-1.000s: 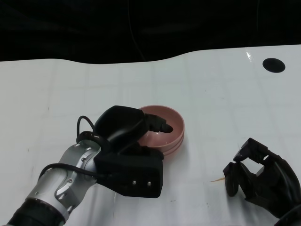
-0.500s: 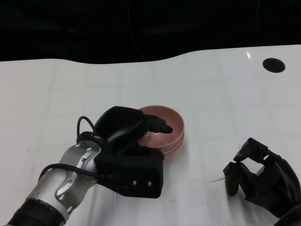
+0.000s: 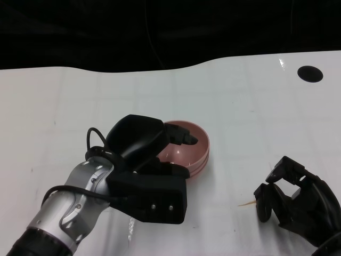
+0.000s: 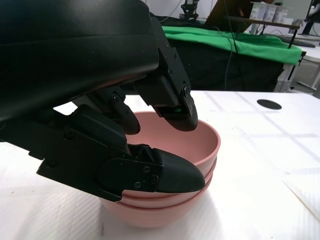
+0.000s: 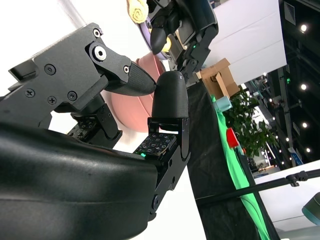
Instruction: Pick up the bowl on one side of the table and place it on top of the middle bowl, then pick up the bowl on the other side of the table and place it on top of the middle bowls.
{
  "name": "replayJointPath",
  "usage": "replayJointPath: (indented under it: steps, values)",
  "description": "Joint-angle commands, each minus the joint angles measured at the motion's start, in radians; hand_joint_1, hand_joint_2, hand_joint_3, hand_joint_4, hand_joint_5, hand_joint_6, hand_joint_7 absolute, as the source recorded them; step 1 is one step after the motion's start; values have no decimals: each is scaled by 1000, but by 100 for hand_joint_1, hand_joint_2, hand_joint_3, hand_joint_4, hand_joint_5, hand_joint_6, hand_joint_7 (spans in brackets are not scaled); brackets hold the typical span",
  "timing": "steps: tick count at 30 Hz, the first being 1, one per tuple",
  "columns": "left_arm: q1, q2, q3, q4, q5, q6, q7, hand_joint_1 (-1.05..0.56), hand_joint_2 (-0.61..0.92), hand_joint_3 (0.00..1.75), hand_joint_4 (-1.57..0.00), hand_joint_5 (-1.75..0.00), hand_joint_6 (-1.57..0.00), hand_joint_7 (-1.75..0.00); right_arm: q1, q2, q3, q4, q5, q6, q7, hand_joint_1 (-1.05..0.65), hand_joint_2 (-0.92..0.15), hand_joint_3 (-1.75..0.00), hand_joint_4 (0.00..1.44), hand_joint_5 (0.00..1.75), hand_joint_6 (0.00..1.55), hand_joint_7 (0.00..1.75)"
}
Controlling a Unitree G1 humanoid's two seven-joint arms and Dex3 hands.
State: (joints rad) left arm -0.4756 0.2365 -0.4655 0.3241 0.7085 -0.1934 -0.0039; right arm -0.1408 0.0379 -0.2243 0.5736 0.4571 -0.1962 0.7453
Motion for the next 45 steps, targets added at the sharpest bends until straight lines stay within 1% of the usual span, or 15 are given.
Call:
replayJointPath:
  steps: [1,8,12,13,18,21,23,25,29,30,32,33,36,39,45]
  values:
    - [30,26,19,-53,-10,18,-24,-95,92,45,-83,0,-82,0,2,-19,-5,-7,1,5,-8,-9,-53,-104,94,170,90,136]
    - [82,46,54,-137,-32,14,-29,-102,92,54,-83,0,-82,0,-4,-20,-7,7,4,0,5,-8,-55,-104,95,170,90,136]
    - [154,51,107,-237,-95,20,-43,-101,92,55,-82,0,-82,0,-1,-24,-9,1,3,-1,5,-8,-53,-107,93,172,89,137]
    - [181,47,132,-257,-156,2,-56,-101,92,55,-82,0,-82,0,0,-25,-9,-2,4,4,3,-8,-53,-107,92,172,89,137]
    - [270,33,228,-308,-468,-61,-176,-88,92,47,-79,0,-78,0,6,-28,-6,-18,1,25,-8,-7,-53,-108,92,172,88,136]
    - [282,32,247,-314,-537,-73,-216,-85,92,45,-78,0,-77,0,8,-28,-5,-24,0,30,-13,-7,-52,-109,91,173,88,136]
    - [319,38,296,-328,-672,-71,-283,-82,92,44,-80,-1,-77,0,9,-26,-7,-24,6,31,-5,-7,-52,-109,90,174,87,136]
    - [336,40,320,-335,-736,-69,-320,-79,92,43,-81,-2,-77,0,9,-26,-8,-24,9,32,-2,-7,-53,-108,89,174,87,135]
    - [431,34,426,-365,-1022,7,-454,-69,92,33,-82,-2,-78,-1,11,-26,-6,-26,5,33,-3,-7,-53,-108,88,174,86,136]
    - [448,28,445,-366,-1079,26,-482,-60,92,27,-81,-2,-79,-1,12,-25,-6,-27,4,31,-4,-7,-53,-107,89,174,87,136]
    - [474,21,478,-358,-1162,52,-531,-52,92,24,-81,-2,-80,-1,14,-25,-6,-27,4,27,-2,-7,-53,-107,89,174,87,136]
    - [485,18,493,-351,-1193,63,-553,-45,92,23,-83,-3,-80,-1,15,-25,-6,-27,4,25,0,-8,-54,-106,89,174,86,137]
    - [495,11,516,-346,-1226,84,-584,-40,92,21,-86,-4,-81,-2,15,-25,-7,-26,5,24,2,-8,-54,-105,89,174,86,137]
    - [558,-18,567,-354,-1321,159,-583,-26,92,18,-102,-14,-97,-9,19,-29,-7,-28,0,24,-4,-8,-54,-106,89,174,86,138]
    - [566,-35,592,-367,-1325,196,-593,-23,92,17,-104,-18,-100,-11,21,-30,-6,-29,0,24,-5,-8,-54,-107,89,175,86,139]
